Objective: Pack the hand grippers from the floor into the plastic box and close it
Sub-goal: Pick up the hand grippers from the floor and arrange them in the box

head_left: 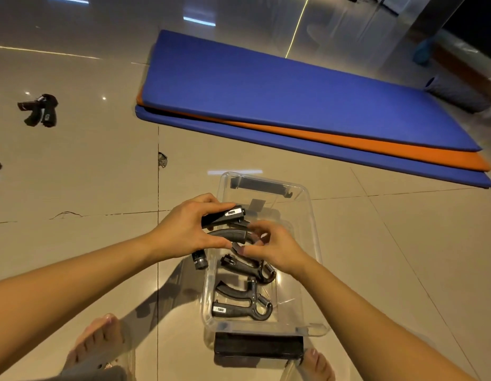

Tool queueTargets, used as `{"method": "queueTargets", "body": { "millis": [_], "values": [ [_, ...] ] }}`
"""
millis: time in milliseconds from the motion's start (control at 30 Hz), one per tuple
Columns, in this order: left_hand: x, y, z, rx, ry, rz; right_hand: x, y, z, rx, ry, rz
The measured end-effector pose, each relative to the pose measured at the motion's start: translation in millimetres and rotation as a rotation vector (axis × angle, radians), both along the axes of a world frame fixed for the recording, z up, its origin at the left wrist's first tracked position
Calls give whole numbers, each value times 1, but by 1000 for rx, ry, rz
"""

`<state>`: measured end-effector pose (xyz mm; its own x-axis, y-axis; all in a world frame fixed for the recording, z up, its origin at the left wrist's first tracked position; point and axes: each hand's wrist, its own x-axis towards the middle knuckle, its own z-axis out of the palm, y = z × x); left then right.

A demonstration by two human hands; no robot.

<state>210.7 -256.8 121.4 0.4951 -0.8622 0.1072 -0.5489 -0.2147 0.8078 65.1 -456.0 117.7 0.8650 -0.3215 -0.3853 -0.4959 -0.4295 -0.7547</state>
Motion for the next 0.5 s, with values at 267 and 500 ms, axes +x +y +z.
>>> {"method": "queueTargets", "body": {
  "millis": [267,500],
  "values": [
    [7,-4,23,9,-51,-108,2,-1,53,665,-178,-164],
    [1,-10,27,102,-64,-131,1,9,50,481,-191,-243]
  ]
}}
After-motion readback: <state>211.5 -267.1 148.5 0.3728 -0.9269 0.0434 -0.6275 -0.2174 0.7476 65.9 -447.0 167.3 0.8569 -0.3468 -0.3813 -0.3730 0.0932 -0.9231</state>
